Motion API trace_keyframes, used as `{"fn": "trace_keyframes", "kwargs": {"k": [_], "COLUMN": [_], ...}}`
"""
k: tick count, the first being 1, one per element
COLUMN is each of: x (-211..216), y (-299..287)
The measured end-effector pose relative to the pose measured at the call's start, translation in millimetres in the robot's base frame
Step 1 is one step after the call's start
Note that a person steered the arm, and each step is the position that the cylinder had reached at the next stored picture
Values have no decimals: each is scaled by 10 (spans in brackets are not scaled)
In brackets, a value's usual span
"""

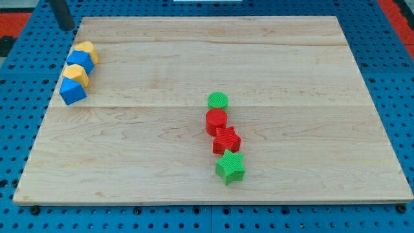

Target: Slide yellow hexagon towards right a bit

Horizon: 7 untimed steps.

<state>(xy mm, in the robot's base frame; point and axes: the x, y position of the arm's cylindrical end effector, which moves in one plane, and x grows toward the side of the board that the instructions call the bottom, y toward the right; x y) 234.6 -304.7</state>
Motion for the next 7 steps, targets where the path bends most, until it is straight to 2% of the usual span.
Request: {"fn": "trace_keyframes", "kwargs": {"k": [2,3,5,6,7], "x": [997,1287,1346,1392,1435], "y": [4,29,454,382,816]}}
